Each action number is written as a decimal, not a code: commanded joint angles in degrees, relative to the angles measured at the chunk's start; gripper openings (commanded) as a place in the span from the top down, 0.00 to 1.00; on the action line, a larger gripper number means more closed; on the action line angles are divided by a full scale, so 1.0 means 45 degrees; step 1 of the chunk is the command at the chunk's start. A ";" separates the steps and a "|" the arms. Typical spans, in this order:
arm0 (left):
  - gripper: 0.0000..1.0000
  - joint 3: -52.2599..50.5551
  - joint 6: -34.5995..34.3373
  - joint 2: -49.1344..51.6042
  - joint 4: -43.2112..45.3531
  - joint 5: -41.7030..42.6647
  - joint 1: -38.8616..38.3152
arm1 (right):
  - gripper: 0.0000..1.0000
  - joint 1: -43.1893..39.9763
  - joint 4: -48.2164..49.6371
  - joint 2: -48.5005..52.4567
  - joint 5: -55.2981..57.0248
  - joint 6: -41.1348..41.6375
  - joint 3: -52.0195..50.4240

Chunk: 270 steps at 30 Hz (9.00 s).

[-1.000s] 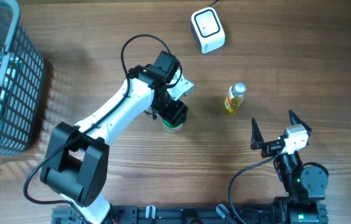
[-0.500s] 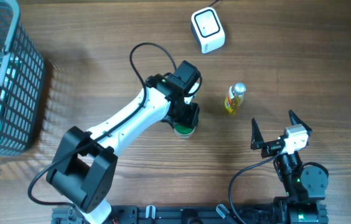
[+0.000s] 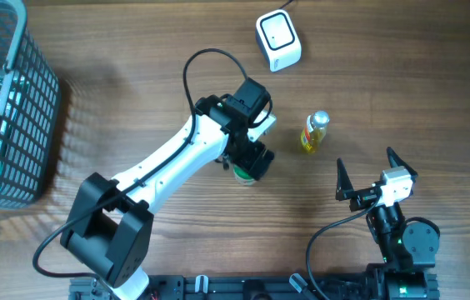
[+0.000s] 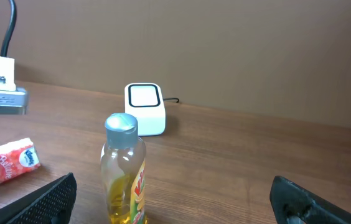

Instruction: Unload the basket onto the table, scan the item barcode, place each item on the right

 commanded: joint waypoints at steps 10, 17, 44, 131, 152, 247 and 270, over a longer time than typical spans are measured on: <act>0.19 -0.1171 0.1690 -0.0126 0.1248 -0.0121 -0.0568 | 0.00 -0.0087 0.0024 -0.0058 0.0102 -0.0010 -0.0010; 0.41 -0.1171 -0.3196 -0.0126 0.2195 -0.0126 -0.0529 | 0.00 -0.0087 0.0024 -0.0058 0.0102 -0.0015 -0.0010; 0.03 -0.1044 -0.5974 -0.0544 0.1127 -0.0121 -0.1117 | 0.00 -0.0087 0.0024 -0.0058 0.0102 -0.0010 -0.0010; 0.40 -0.1234 -0.7912 -0.3560 0.4668 -0.3997 0.0942 | 0.00 -0.0087 0.0024 -0.0058 0.0102 -0.0015 -0.0010; 0.83 -0.1277 -0.6562 0.0267 0.3215 -0.2526 0.3633 | 0.01 -0.0087 0.0024 -0.0058 0.0102 -0.0015 -0.0010; 0.70 -0.2487 0.1365 0.2487 0.5974 0.3900 0.4211 | 0.00 -0.0087 0.0024 -0.0058 0.0102 -0.0015 -0.0010; 0.96 -0.2089 -0.3308 -0.1569 0.3487 -0.1977 0.1715 | 0.00 -0.0087 0.0024 -0.0058 0.0102 -0.0015 -0.0010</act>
